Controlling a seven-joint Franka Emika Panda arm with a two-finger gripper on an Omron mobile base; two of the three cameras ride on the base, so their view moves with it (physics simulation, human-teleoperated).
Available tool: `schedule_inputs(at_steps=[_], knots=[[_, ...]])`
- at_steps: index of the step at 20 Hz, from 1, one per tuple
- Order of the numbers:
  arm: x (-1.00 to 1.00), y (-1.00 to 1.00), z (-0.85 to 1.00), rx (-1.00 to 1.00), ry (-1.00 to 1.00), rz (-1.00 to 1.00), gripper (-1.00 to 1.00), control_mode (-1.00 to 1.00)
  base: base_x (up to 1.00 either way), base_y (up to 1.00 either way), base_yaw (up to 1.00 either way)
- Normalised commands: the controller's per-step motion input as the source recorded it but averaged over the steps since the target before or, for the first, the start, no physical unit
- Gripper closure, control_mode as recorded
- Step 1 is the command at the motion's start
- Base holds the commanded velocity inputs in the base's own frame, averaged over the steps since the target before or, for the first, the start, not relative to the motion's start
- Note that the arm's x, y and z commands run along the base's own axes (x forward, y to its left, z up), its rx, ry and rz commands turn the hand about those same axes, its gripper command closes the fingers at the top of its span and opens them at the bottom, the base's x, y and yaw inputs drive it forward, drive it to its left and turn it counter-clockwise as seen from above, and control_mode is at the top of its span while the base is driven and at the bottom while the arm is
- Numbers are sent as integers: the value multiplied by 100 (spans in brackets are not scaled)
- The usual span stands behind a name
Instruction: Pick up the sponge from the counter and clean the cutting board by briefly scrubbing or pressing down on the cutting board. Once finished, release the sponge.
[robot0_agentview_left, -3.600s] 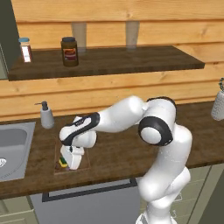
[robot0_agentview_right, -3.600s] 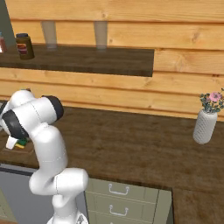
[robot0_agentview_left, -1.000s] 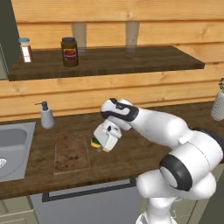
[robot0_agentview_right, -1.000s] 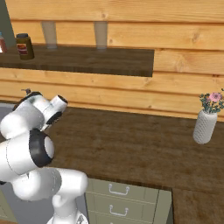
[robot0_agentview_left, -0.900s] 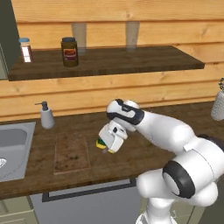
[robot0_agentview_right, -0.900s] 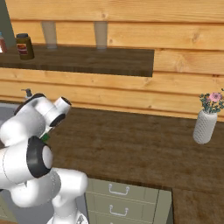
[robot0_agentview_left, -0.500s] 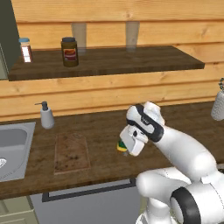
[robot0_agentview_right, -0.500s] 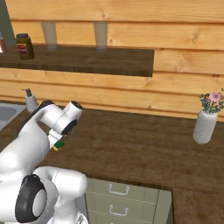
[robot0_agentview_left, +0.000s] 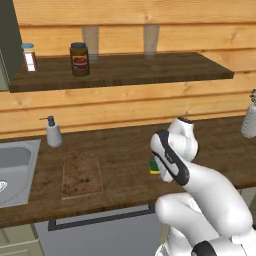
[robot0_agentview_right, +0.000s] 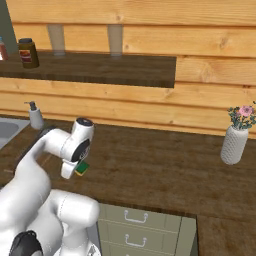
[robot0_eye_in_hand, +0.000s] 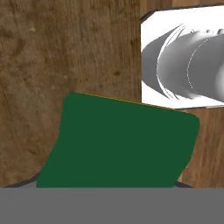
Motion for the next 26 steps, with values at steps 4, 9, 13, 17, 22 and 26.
schedule_inputs(at_steps=[4, 9, 13, 17, 22, 26], knots=[[93, -11, 0, -7, 11, 0, 100, -100, 0, 0, 0], [100, -24, -5, 0, 28, 2, 100, -100, 0, 0, 0], [87, 0, -30, 0, 18, 5, 100, -100, 0, 0, 0], [52, 0, -39, 0, 0, 1, 100, -100, 0, 0, 0], [27, 0, -63, -1, 0, 0, 100, -100, 0, 0, 0], [23, 0, -80, -3, 0, 0, 100, -100, 0, 0, 0]])
